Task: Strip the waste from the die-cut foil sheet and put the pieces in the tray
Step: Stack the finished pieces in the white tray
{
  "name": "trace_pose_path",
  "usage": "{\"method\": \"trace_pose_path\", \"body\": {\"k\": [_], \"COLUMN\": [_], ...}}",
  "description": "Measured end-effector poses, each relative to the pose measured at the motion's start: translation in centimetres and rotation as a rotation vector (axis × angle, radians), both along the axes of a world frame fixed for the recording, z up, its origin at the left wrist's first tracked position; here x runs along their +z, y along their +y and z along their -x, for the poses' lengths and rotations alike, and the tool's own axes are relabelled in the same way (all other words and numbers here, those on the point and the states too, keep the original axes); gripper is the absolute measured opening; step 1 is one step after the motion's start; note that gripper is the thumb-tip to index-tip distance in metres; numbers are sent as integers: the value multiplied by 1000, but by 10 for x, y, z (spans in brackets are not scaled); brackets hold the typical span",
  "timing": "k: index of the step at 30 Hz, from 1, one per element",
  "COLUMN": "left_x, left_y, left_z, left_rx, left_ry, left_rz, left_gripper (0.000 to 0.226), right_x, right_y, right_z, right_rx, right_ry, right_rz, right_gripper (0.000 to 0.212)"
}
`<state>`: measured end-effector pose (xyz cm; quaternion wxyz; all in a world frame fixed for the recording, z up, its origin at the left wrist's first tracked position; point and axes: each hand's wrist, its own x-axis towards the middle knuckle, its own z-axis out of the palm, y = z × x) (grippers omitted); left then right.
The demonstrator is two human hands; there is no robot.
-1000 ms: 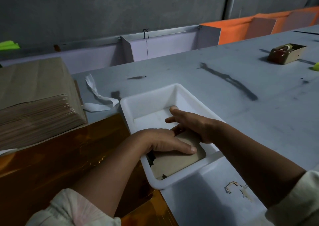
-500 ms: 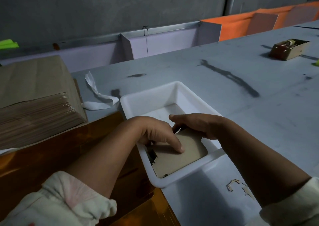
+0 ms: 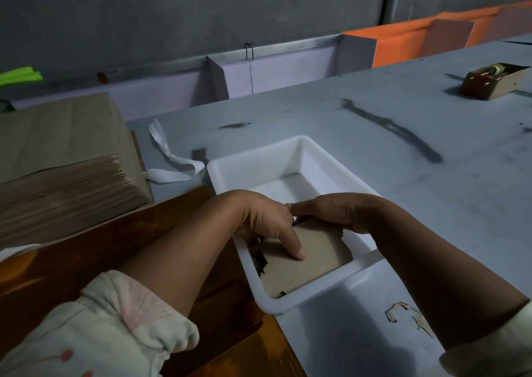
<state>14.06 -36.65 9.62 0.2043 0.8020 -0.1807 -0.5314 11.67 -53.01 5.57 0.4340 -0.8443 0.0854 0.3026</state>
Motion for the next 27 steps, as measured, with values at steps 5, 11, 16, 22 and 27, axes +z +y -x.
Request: {"method": "trace_pose_path", "body": {"k": [5, 11, 16, 22, 27], "left_x": [7, 41, 45, 34, 32], "left_y": [0, 28, 50, 56, 48], "left_z": [3, 4, 19, 28, 29], "left_rx": [-17, -99, -201, -225, -236], "left_ry": [-72, -642, -557, -608, -567], "left_rz": [-11, -7, -67, -133, -147], "left_gripper": [30, 50, 20, 24, 17], "right_x": [2, 2, -2, -2, 3], "right_y": [-1, -3, -4, -4, -2], "right_z": [2, 0, 0, 0, 4], "right_rx": [4, -8, -25, -36, 40], "right_ry": [-4, -9, -21, -25, -48], "right_rz": [-11, -6, 11, 0, -31], "right_gripper": [54, 57, 49, 47, 47]}}
